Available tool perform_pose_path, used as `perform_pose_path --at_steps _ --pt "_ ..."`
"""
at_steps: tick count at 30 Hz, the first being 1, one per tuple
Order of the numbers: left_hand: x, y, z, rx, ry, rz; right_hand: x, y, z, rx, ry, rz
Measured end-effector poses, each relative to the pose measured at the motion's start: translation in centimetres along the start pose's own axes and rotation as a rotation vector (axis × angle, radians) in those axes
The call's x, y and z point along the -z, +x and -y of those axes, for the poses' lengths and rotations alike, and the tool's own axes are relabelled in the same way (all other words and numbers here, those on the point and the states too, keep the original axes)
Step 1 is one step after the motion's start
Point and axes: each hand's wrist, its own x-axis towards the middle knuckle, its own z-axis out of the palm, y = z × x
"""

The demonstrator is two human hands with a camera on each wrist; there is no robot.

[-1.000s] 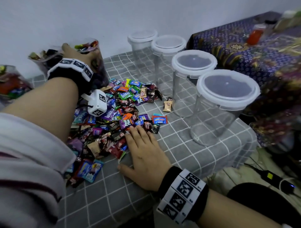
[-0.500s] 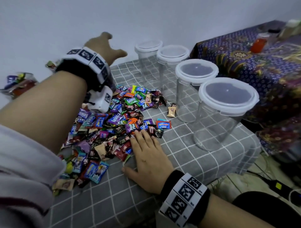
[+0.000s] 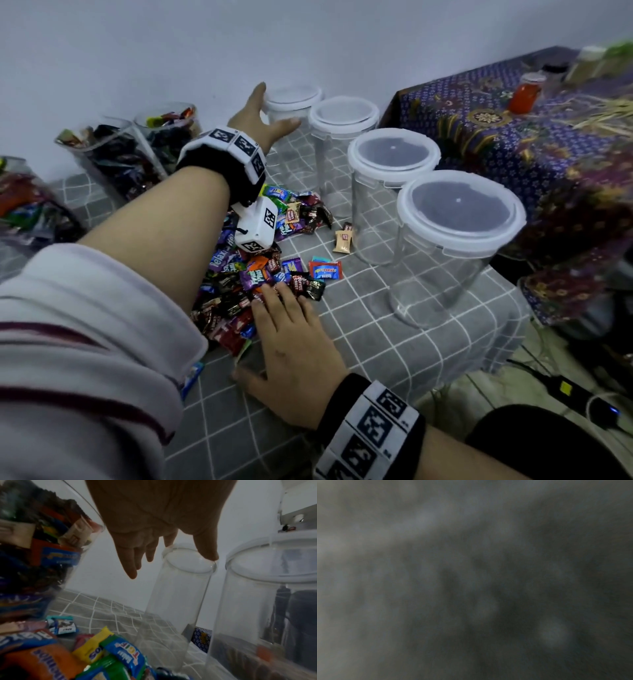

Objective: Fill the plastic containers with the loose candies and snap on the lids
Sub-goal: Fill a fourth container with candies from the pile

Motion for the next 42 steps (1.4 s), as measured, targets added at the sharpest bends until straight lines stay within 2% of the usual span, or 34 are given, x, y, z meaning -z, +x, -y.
perform_pose_path --at_steps 5,13,16,21,26,34,42 --pt "-1.1 -0.1 -0.2 -0.045 -0.059 -0.023 0.0 0.0 0.1 -0.003 0.004 -0.004" --pt "-0.4 -0.7 0.1 -0.027 -0.114 -0.172 0.0 0.0 0.1 -0.004 -0.017 -0.009" --pt "0.4 -1.4 0.5 -0.008 -0.148 -0.231 0.0 0.0 0.1 -0.004 -0.023 -0.004" --pt "3.0 -3.2 -0.1 -0.058 -0.254 -0.334 0.1 -0.1 0.0 -0.001 -0.016 -0.002" --pt "6.7 -6.9 -0.6 -0.122 -0.367 -0.398 0.3 -0.1 0.1 -0.004 -0.052 0.034" --pt "11.8 -16.2 -0.2 -0.151 -0.523 -0.359 -0.1 0.1 0.0 -0.02 -0.091 0.039" --pt "14.4 -25.6 3.0 -0.036 -0.514 -0.258 -0.3 0.2 0.0 -0.024 -0.13 0.061"
